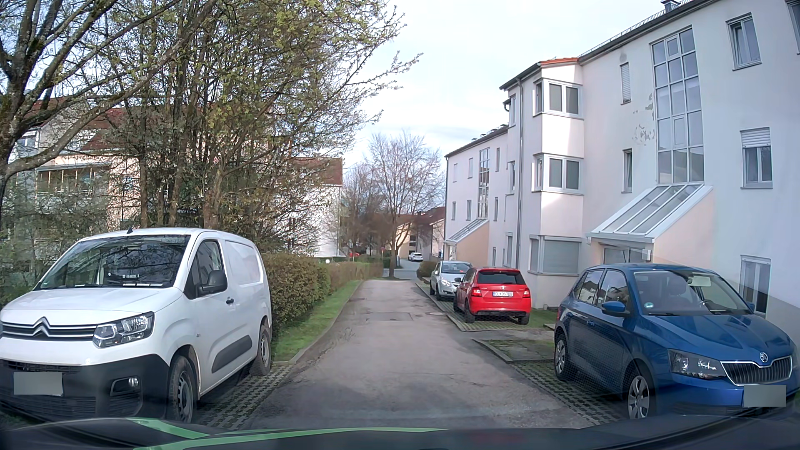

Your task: Follow the waypoints while adhering to traffic rules and regulations

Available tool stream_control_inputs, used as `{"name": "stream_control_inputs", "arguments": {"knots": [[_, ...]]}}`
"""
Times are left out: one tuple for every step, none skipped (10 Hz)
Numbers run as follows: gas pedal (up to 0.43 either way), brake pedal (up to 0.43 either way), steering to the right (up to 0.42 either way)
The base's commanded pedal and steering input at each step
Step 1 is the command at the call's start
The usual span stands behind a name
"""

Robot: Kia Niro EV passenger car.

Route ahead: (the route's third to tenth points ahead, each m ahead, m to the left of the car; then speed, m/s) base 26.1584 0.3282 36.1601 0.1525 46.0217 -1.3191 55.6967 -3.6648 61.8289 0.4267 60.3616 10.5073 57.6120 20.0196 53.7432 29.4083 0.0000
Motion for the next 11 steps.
{"name": "stream_control_inputs", "arguments": {"knots": [[0.0,0.634,0.006],[0.0,0.634,0.006],[0.0,0.634,0.006],[0.0,0.634,0.006],[0.0,0.634,0.006],[0.0,0.64,0.006],[0.0,0.634,0.006],[0.0,0.64,0.006],[0.0,0.64,0.006],[0.0,0.64,0.006],[0.0,0.634,0.006]]}}
